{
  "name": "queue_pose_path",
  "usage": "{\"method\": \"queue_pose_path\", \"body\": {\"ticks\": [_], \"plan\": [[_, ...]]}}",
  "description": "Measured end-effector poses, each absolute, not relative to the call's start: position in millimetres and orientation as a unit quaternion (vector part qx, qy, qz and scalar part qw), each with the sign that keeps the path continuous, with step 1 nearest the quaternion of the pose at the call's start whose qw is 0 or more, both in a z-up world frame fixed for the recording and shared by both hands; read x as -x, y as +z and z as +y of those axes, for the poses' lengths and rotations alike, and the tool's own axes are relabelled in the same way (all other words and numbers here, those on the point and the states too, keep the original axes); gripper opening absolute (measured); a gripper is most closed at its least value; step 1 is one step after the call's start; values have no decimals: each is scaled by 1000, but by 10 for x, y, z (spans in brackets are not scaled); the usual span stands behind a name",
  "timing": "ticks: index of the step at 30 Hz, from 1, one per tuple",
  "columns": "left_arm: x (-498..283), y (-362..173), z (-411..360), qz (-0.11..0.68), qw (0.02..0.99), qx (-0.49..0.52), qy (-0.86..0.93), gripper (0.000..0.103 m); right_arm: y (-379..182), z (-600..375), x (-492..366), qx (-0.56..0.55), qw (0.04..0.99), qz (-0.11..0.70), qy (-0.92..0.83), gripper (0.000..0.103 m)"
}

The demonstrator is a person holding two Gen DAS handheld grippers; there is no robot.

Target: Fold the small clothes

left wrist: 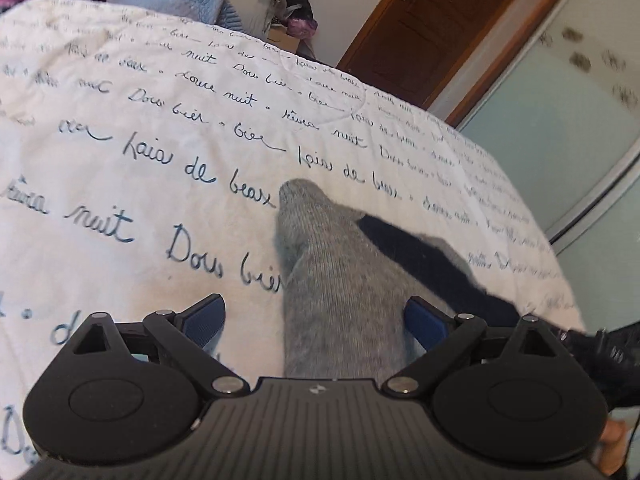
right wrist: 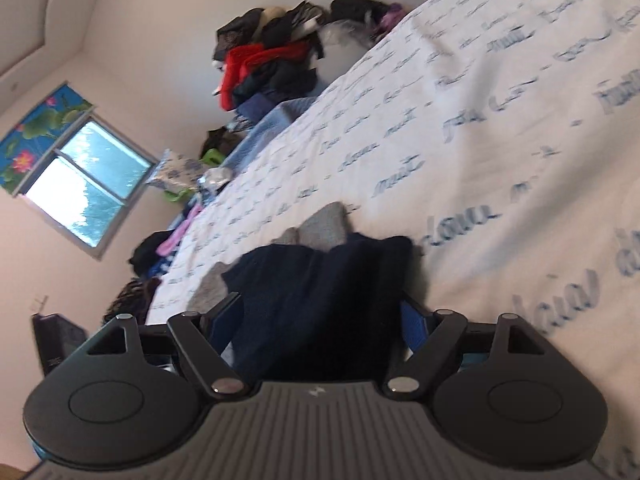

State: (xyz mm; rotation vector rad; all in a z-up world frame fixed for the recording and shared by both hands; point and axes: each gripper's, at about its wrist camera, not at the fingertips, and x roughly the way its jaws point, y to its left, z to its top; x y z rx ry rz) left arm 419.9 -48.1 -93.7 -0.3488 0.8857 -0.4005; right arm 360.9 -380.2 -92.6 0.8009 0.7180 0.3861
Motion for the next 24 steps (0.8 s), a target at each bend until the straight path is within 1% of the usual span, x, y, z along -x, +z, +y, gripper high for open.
{"method": "queue_pose_path", "body": {"ticks": [1, 2, 3, 4, 5, 6, 8, 12, 17, 18, 21, 22, 23, 24], "plan": [[-4238, -951, -482, 418, 870, 176, -194, 94, -923, -3755, -3666, -373, 843, 340, 185, 80], [-4271, -957, -490, 414, 871, 181, -193, 82, -912, -3709, -3720, -362, 848, 343, 181, 74], [-4311, -958, -508, 414, 870, 184, -196, 57, -901, -3666, -3773, -348, 852, 349, 179, 49], [-4355, -976, -531, 422, 863, 187, -204, 43, -906, -3625, -3827, -338, 852, 359, 176, 33], [-4388, -996, -548, 431, 855, 196, -212, 32, -926, -3615, -3863, -336, 850, 364, 177, 23], [-4386, -994, -555, 430, 857, 195, -207, 27, -923, -3602, -3865, -330, 854, 360, 180, 22], [-4339, -949, -595, 414, 867, 178, -211, 22, -880, -3575, -3815, -307, 868, 345, 180, 20], [-4217, -786, -730, 382, 885, 144, -223, 19, -745, -3628, -3651, -291, 889, 311, 167, 18], [-4228, -633, -887, 351, 894, 144, -238, 17, -491, -3803, -3568, -278, 907, 275, 156, 13], [-4235, -627, -925, 347, 898, 132, -236, 17, -482, -3837, -3585, -281, 906, 278, 150, 13], [-4281, -729, -945, 373, 896, 121, -208, 18, -595, -3913, -3675, -289, 895, 315, 124, 15], [-4262, -746, -917, 376, 897, 116, -203, 20, -639, -3932, -3666, -295, 891, 326, 112, 17], [-4230, -749, -890, 380, 897, 107, -200, 25, -659, -3948, -3629, -303, 887, 332, 102, 26], [-4182, -744, -836, 385, 896, 97, -198, 35, -679, -3972, -3556, -316, 883, 332, 97, 44]]}}
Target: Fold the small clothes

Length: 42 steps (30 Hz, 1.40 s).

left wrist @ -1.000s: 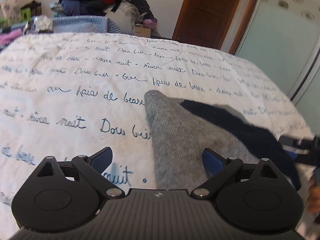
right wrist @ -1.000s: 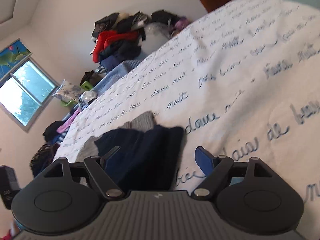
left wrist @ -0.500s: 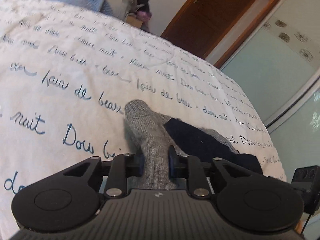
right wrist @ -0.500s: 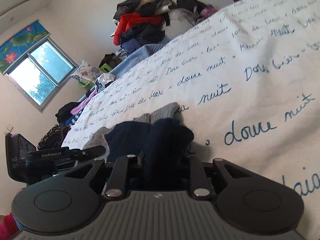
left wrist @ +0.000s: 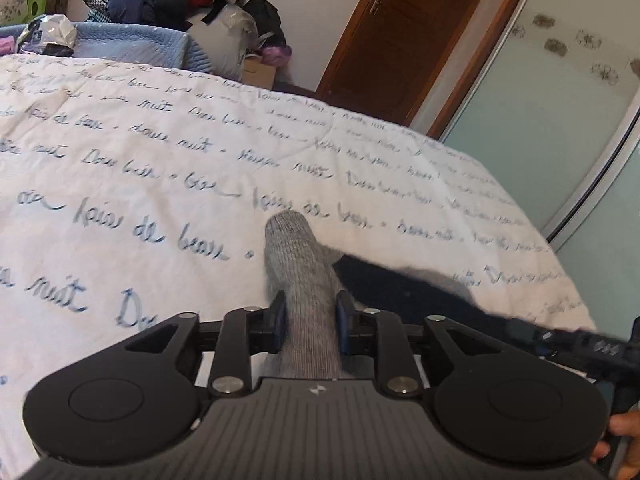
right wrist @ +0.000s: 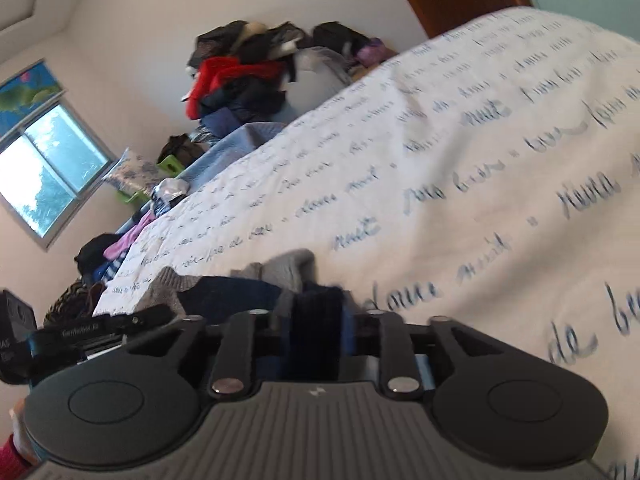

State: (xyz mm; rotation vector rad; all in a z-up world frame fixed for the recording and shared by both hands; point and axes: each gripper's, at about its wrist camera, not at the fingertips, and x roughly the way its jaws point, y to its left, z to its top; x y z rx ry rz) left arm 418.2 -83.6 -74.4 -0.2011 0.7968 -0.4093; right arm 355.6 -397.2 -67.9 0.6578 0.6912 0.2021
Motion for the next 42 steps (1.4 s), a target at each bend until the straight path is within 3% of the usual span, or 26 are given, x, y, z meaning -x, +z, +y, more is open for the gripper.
{"method": "queue_pose_path", "body": {"ticks": [1, 2, 3, 10, 17, 19, 20, 21, 22, 23, 24, 26, 27, 37, 42], "plan": [[-4126, -731, -774, 391, 894, 93, -197, 41, -689, -3999, -3473, -330, 880, 327, 97, 58], [-4058, -714, -710, 397, 891, 96, -199, 56, -700, -4033, -3355, -344, 878, 319, 97, 85], [-3967, -695, -612, 401, 886, 104, -207, 69, -703, -4055, -3247, -357, 875, 311, 99, 94], [-3182, -763, -242, 434, 850, 132, -267, 82, -824, -3947, -2577, -398, 828, 354, 177, 94], [-2806, -1075, -232, 464, 809, 185, -310, 82, -812, -3532, -2374, -355, 826, 374, 228, 94], [-2784, -1109, -216, 457, 811, 197, -307, 82, -803, -3415, -2394, -341, 829, 379, 229, 90], [-2789, -1127, -203, 455, 810, 204, -309, 82, -808, -3383, -2417, -338, 829, 383, 227, 75], [-2788, -1138, -184, 457, 808, 211, -307, 77, -834, -3367, -2443, -342, 826, 389, 221, 48], [-2792, -1145, -164, 460, 806, 214, -306, 71, -893, -3366, -2465, -354, 820, 397, 211, 35], [-2811, -1142, -149, 467, 801, 215, -308, 52, -949, -3374, -2481, -368, 813, 401, 206, 21], [-2830, -1149, -135, 475, 796, 213, -309, 34, -988, -3392, -2480, -383, 808, 397, 205, 19], [-2857, -1164, -107, 480, 799, 205, -299, 18, -997, -3385, -2449, -391, 808, 392, 200, 18], [-2857, -1172, -86, 479, 799, 207, -298, 16, -975, -3363, -2435, -388, 810, 391, 200, 17], [-2660, -762, 110, 432, 832, 187, -292, 13, -765, -3250, -2293, -399, 805, 369, 235, 14], [-2639, -988, 50, 469, 824, 157, -275, 14, -896, -3217, -2246, -375, 805, 407, 212, 17]]}}
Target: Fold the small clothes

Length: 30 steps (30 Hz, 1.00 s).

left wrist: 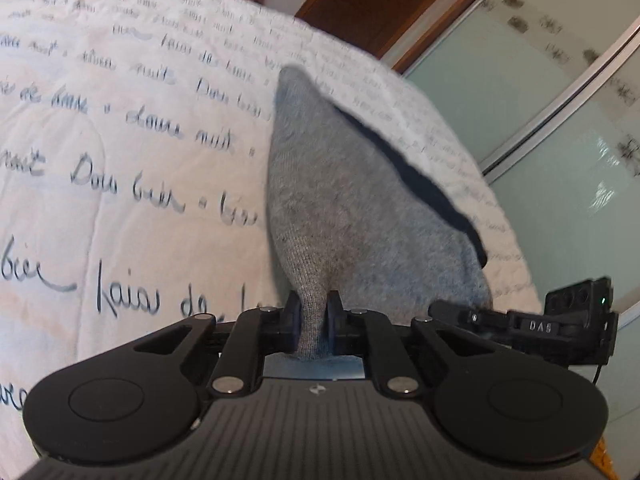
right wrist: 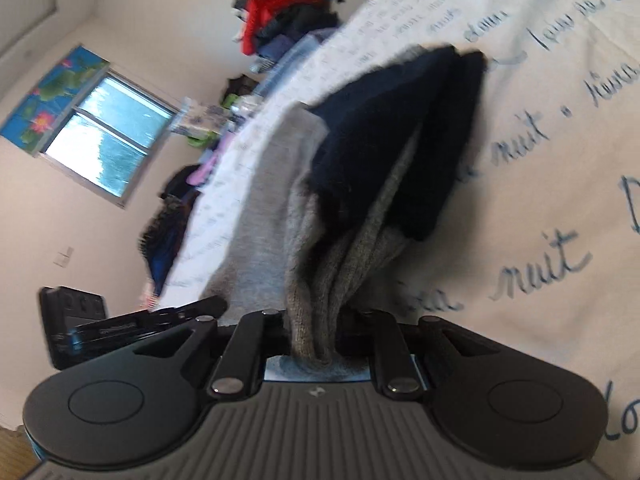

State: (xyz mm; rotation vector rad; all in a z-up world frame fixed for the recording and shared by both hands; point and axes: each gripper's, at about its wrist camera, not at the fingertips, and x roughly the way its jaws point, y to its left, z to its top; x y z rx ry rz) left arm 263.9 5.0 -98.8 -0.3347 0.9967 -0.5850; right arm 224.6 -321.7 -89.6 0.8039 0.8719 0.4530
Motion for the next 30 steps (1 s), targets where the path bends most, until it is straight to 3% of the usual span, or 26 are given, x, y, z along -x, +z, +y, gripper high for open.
{"method": "queue_pose_path", "body": {"ticks": [4, 6, 7, 9, 11, 30], "plan": [[-2624, -932, -12, 472, 836, 118, -253, 26, -873, -3206, -2176, -358, 813, 418, 189, 23], [-2564, -812, -70, 465, 851, 74, -233, 51, -706, -3169, -2050, -311, 838, 417, 165, 36], [-2513, -744, -104, 456, 860, 54, -225, 59, -605, -3131, -1959, -282, 855, 410, 149, 41], [-2371, -626, -139, 430, 880, 29, -202, 78, -427, -3059, -1753, -229, 887, 384, 116, 69], [-2187, -556, -174, 397, 898, 24, -186, 89, -310, -2978, -1544, -200, 908, 353, 107, 73], [-1288, -678, -402, 372, 924, 12, -90, 94, -212, -2275, -856, -150, 917, 362, 68, 94]]}}
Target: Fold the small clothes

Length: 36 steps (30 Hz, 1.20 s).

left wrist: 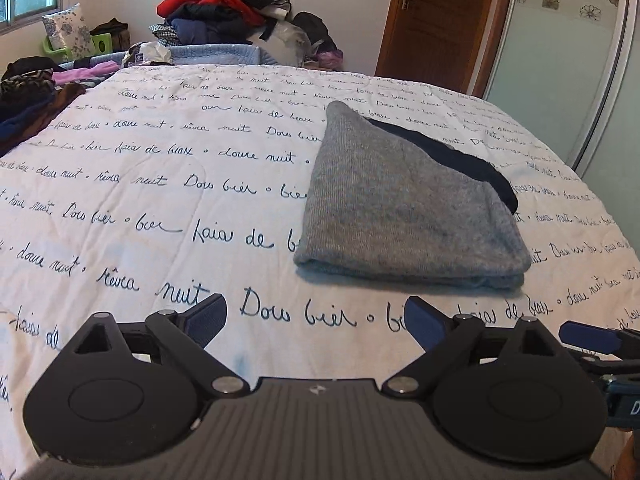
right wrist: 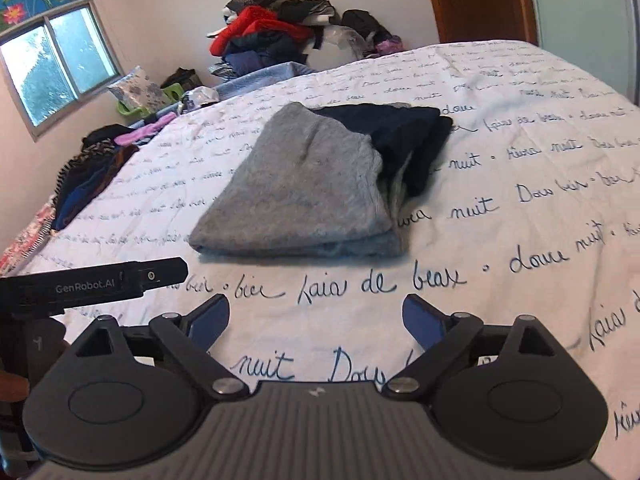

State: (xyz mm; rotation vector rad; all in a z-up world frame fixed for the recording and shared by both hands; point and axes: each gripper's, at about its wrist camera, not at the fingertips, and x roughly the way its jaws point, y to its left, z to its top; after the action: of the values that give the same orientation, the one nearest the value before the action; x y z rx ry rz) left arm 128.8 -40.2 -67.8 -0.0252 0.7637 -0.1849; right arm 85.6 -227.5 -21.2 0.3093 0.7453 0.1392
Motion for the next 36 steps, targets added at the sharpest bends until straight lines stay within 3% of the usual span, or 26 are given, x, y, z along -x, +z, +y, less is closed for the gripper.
{"method": "queue_pose_path", "body": {"ticks": [31, 36], "plan": [[-822, -852, -296, 373, 928, 2, -17, 94, -141, -1844, -420, -94, 934, 345, 7, 98], [-814, -933, -233, 383, 924, 7, -16, 94, -219, -1789, -393, -81, 933, 351, 4, 103]]}}
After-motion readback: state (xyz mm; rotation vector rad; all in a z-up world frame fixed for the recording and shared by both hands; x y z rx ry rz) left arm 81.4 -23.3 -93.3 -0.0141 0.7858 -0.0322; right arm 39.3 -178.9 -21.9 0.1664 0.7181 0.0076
